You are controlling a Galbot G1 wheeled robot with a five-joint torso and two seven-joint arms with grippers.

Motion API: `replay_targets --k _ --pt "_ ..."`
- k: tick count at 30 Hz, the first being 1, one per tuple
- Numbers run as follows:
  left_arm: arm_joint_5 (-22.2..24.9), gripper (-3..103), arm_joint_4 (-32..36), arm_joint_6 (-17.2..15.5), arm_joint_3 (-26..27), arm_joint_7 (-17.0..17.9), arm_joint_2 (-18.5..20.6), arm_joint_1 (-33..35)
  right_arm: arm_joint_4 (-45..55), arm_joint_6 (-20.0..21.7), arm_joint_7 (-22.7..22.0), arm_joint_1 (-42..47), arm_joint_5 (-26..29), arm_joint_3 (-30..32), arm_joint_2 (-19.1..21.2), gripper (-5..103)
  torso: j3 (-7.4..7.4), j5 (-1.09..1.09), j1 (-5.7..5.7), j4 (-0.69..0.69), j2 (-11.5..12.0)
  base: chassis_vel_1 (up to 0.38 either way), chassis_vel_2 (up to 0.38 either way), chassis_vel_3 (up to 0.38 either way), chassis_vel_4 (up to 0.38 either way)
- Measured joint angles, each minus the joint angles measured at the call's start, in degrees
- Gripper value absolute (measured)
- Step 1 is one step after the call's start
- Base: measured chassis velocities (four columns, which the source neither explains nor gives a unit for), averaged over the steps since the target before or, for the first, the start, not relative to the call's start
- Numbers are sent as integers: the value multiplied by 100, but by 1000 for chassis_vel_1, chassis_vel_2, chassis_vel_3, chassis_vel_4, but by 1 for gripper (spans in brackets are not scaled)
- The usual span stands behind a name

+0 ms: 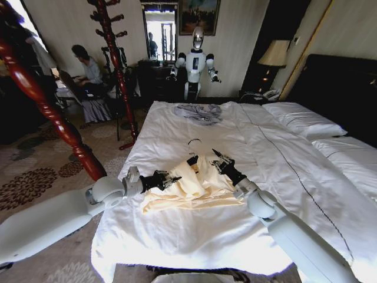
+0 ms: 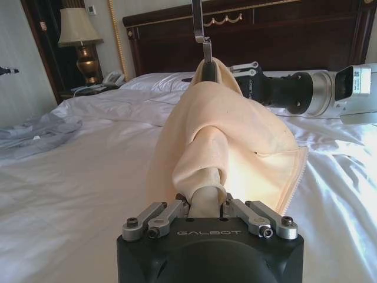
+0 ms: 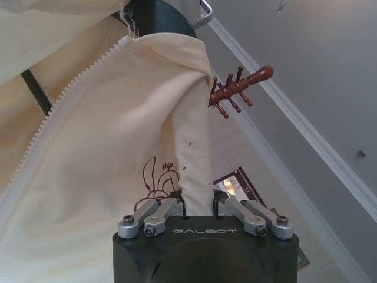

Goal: Pick up the clothes from the bed and hang them on the clothes hanger.

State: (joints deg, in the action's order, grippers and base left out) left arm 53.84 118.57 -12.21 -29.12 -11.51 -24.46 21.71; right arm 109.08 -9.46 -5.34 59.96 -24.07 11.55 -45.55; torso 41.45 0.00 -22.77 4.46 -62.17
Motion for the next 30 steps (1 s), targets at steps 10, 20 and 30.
replay_targets --k 10,20,30 --pt "-14 18 -3 48 94 115 -58 87 117 24 2 -10 9 72 44 18 0 1 0 0 0 0 0 0 0" --pt "-76 18 -41 71 145 314 -291 137 257 98 70 39 142 174 94 54 0 0 0 0 0 0 0 0 0" --pt "-86 18 -6 140 248 409 -249 218 417 133 189 417 489 495 191 87 0 0 0 -2 0 0 0 0 0"
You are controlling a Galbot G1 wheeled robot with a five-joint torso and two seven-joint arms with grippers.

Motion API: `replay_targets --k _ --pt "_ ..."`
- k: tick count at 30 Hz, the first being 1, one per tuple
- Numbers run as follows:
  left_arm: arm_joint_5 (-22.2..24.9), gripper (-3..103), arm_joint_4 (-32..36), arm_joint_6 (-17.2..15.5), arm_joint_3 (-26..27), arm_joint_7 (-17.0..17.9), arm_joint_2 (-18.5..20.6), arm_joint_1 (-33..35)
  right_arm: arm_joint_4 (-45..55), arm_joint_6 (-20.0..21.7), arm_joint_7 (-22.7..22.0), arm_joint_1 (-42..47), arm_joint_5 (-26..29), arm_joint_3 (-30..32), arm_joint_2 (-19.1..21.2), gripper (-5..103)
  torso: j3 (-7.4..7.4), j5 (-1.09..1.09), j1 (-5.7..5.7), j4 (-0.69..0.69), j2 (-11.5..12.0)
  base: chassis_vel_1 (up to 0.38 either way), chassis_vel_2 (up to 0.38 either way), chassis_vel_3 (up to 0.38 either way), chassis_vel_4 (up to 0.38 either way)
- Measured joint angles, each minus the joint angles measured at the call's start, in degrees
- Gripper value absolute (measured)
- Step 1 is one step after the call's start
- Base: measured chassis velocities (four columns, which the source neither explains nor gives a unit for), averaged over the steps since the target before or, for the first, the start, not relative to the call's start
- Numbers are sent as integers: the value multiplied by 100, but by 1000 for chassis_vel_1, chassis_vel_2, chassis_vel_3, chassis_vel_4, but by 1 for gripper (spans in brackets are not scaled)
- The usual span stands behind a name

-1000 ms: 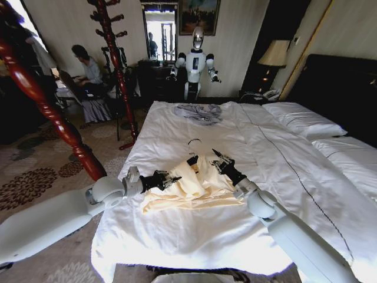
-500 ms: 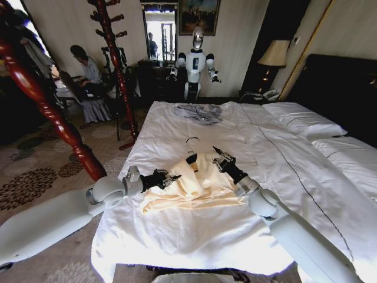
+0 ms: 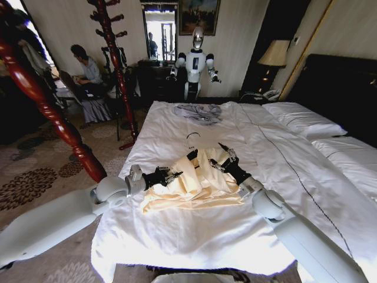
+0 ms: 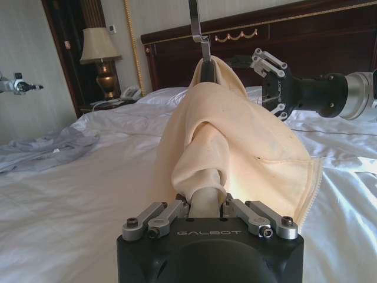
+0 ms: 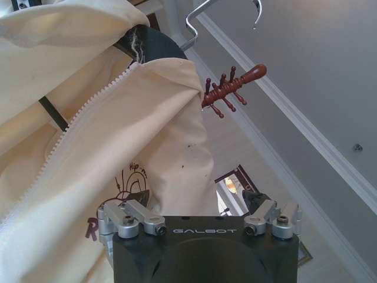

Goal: Pick up the clothes from the bed and hang them on the clothes hanger.

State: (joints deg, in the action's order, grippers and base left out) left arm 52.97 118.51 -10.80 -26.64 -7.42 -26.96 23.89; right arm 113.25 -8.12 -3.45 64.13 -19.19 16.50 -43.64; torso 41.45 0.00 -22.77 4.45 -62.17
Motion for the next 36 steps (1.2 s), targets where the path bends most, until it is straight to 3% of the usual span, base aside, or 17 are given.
replay_targets --k 3,5,8,10,13,16,18,19,22,26,27,36 --pt "3 18 12 15 125 37 7 101 100 105 -14 285 380 237 0 99 0 1 0 2 0 0 0 0 0" --pt "4 18 11 17 161 42 9 132 125 134 -24 357 475 286 5 99 0 0 0 2 0 0 0 0 0" --pt "13 18 11 23 476 60 13 511 274 375 -177 852 1295 633 -9 100 0 -1 0 1 0 0 0 0 0" --pt "11 18 12 23 518 61 16 560 294 407 -204 941 1448 692 -17 100 0 -1 0 1 0 0 0 0 0" --pt "-22 18 65 35 955 62 66 1037 496 646 -434 1627 2505 1180 -102 100 0 0 0 1 0 0 0 0 0" --pt "-21 18 88 57 1147 65 97 1202 580 713 -488 1966 2876 1441 -178 100 -1 0 0 2 0 0 0 0 0" --pt "-21 18 122 78 1461 123 112 1452 707 797 -575 2506 3600 1884 -354 100 -1 1 1 1 0 0 0 0 0" --pt "-21 18 122 78 1461 123 112 1452 707 797 -575 2506 3600 1884 -354 100 -1 1 1 1 0 0 0 0 0" --pt "-54 18 185 87 1819 268 70 1781 791 811 -638 3119 4280 2510 -619 100 -1 -1 1 3 0 0 0 0 0" --pt "-133 18 213 89 2103 344 -18 2075 808 707 -603 3392 4402 2869 -884 100 -1 0 1 3 -1 0 0 0 0" --pt "-158 18 243 90 2326 385 -79 2315 825 598 -529 3539 4400 3083 -1124 100 0 -1 0 1 0 0 0 0 0" --pt "-211 18 422 93 3024 428 -171 3040 842 -58 -65 4325 3995 3561 -2071 100 0 0 1 1 -1 0 0 0 0"
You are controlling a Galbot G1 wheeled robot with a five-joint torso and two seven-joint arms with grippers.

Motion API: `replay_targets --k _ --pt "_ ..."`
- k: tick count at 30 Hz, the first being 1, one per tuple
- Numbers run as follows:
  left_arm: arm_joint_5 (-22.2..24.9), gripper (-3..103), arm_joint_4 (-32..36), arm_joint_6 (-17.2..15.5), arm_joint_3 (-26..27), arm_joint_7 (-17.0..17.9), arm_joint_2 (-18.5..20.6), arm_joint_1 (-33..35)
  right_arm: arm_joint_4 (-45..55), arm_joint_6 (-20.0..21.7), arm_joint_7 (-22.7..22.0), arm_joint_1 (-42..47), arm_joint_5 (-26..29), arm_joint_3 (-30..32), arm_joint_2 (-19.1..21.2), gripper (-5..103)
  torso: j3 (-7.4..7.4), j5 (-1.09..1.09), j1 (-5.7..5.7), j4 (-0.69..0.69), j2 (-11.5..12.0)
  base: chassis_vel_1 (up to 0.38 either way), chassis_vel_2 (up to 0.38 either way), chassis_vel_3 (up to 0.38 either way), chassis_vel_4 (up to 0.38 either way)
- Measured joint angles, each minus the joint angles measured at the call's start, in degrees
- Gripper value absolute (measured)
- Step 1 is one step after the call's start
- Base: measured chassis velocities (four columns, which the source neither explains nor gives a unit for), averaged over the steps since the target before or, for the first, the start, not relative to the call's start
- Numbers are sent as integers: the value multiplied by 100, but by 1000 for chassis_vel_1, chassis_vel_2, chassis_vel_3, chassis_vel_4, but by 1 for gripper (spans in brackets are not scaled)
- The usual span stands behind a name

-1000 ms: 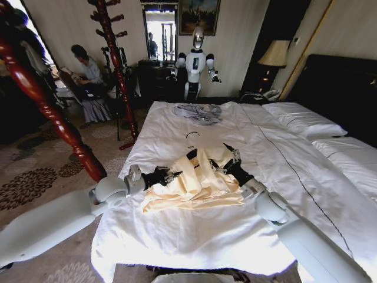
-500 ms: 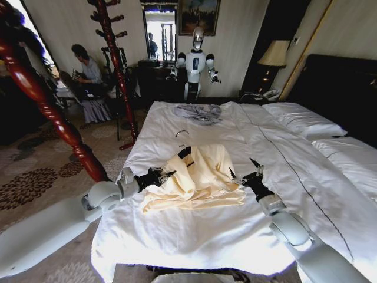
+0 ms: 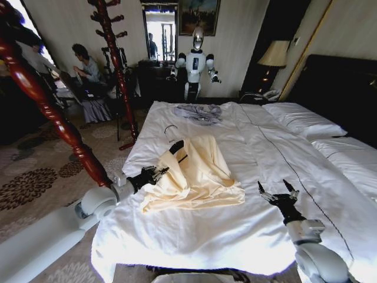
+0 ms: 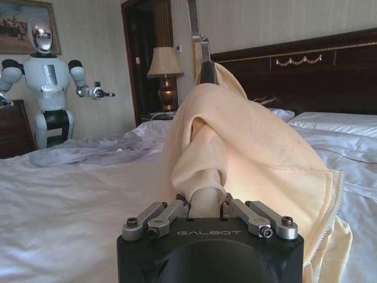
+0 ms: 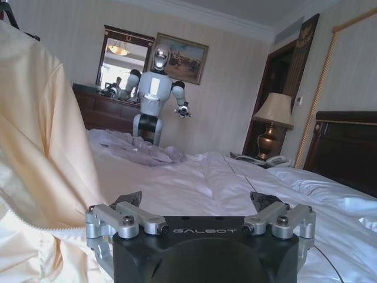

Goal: Pick up the clothes from the bed and hang them on the clothes hanger.

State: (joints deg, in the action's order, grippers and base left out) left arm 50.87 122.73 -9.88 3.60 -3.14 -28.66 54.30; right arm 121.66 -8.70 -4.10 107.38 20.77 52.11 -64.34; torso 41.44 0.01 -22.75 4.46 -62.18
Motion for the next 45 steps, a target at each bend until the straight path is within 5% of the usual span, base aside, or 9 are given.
replay_targets --k 10,31,35,37,45 --pt "-36 18 159 1 93 52 -52 134 -118 -376 200 218 -235 119 -751 100 0 0 0 2 0 0 0 0 0" --pt "-159 18 509 -217 148 869 -295 208 -133 -383 210 202 -269 109 -745 100 1 -1 -1 0 0 0 0 0 0" --pt "278 18 813 -415 77 1491 -138 -510 -133 -379 210 199 -269 104 -741 100 1 0 -2 2 0 0 0 0 0" --pt "998 18 1054 -745 38 2006 86 -1158 -133 -377 210 197 -269 103 -738 100 1 1 -1 1 0 0 0 0 0" --pt "2283 18 1361 -1310 82 2681 266 -1926 -133 -374 209 196 -269 101 -736 100 1 0 -1 1 0 0 0 0 0"
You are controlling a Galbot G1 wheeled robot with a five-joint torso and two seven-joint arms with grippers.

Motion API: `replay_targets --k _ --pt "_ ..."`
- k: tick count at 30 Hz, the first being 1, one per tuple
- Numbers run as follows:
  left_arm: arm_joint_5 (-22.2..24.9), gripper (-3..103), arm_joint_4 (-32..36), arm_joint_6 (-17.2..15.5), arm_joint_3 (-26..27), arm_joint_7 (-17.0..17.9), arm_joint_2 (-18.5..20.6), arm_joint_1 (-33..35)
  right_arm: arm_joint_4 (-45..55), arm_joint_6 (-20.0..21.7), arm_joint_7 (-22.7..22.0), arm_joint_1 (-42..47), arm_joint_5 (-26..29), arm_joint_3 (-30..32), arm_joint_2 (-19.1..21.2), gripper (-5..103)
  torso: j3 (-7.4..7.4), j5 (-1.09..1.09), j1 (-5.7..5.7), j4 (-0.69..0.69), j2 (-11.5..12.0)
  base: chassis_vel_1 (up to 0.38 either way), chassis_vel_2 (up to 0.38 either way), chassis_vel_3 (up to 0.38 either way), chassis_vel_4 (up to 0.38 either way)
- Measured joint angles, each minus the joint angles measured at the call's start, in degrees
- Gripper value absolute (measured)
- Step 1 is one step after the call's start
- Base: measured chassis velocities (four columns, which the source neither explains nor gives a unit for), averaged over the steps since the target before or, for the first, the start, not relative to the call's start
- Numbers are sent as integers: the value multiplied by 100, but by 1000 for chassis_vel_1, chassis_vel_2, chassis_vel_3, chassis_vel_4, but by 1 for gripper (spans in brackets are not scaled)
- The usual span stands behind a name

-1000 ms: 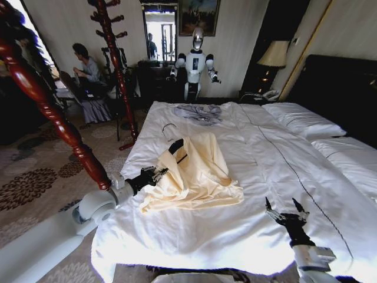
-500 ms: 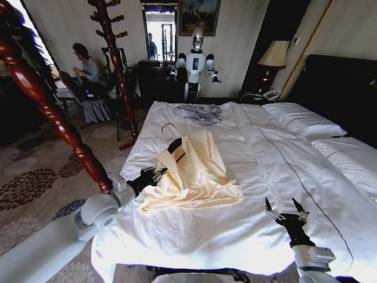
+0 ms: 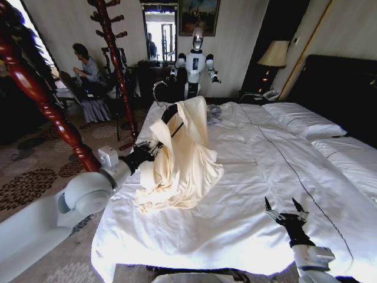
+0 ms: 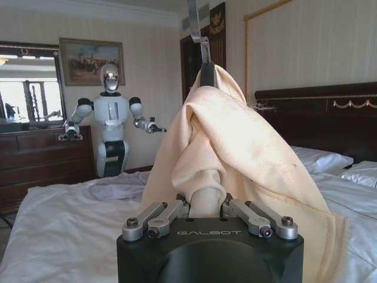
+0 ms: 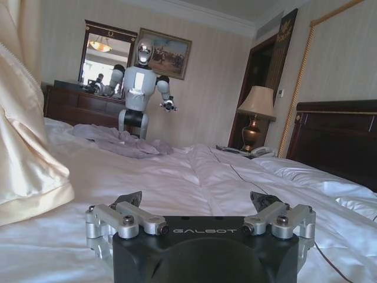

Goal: Pick up the clothes from the bed and hang them on the clothes hanger.

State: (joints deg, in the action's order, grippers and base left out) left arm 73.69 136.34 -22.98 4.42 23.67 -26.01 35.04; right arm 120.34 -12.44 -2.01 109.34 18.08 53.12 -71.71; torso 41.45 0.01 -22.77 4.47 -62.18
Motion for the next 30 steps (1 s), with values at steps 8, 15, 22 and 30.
replay_targets --k 8,15,22,30 --pt "400 18 -27 -488 306 359 202 -396 1 3 -3 -2 0 -2 2 100 0 -1 0 0 0 0 0 0 0" --pt "761 18 -244 -711 664 443 381 -844 1 4 -5 -2 0 -3 5 100 0 -1 0 -1 0 0 0 0 0" --pt "1418 18 -556 -987 643 737 473 -1757 1 4 -8 -2 0 -3 5 100 0 -1 0 0 0 0 0 0 0" --pt "2020 18 -951 -1388 469 1399 582 -2429 1 4 -8 -2 0 -3 5 100 0 -1 0 -1 1 0 0 0 0"
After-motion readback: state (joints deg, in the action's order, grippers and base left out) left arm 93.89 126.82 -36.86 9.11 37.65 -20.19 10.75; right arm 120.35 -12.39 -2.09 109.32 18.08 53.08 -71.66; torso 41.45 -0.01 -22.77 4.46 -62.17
